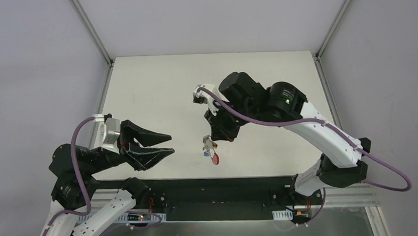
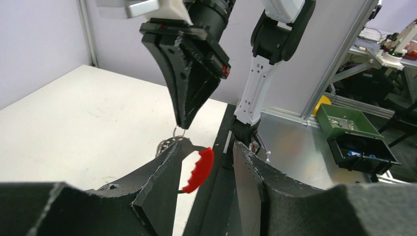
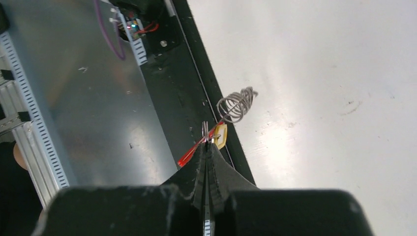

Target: Put the keys on the keyring

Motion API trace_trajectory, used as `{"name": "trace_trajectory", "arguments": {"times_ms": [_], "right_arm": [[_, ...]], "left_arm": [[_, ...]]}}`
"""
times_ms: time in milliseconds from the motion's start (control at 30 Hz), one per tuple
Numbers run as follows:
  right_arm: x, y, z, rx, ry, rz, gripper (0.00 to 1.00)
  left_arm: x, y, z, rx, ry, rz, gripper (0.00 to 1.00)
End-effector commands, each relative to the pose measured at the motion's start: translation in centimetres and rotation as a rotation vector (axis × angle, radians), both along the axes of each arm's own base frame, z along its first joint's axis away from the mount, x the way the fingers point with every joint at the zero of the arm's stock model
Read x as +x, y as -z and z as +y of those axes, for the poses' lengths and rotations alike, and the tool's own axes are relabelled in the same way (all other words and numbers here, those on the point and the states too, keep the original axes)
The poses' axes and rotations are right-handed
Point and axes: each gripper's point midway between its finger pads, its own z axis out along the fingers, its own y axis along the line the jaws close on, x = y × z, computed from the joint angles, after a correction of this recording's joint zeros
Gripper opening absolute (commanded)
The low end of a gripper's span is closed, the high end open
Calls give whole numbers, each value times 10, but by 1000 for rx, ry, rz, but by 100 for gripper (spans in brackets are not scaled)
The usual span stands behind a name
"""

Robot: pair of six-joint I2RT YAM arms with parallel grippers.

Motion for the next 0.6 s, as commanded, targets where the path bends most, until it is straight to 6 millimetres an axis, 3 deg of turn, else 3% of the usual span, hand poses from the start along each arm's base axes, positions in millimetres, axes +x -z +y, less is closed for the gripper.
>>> {"name": "trace_trajectory", "arguments": {"times_ms": [0, 67, 133, 167, 233, 267, 300, 367, 400, 500, 567], "right_arm": [[28, 27, -5, -119, 118, 13, 0], [48, 36, -6, -152, 183, -4, 0], [92, 48, -18, -226, 362, -101, 0], [97, 53, -18, -240, 375, -78, 0], [79, 59, -1, -196, 274, 28, 0], [80, 59, 4, -174, 264, 28, 0], [92, 61, 2, -176, 311, -8, 0], [145, 67, -26, -246, 543, -166, 0], [153, 69, -32, -261, 581, -159, 0], [142, 75, -16, -197, 508, -55, 0], [157, 78, -23, -203, 574, -105, 0]], "left_arm": [[9, 7, -1, 29, -34, -18, 42], [13, 11, -1, 44, -48, -14, 42], [15, 15, 0, 56, -60, -13, 43], [16, 16, 0, 60, -67, -17, 43], [20, 19, 1, 69, -85, -20, 43], [21, 20, 1, 74, -92, -20, 43], [22, 22, 1, 81, -94, -19, 43], [23, 25, 0, 92, -94, -15, 43], [23, 26, 0, 97, -95, -14, 43], [28, 32, -1, 118, -105, -7, 43], [32, 37, -2, 131, -118, -4, 43]]}}
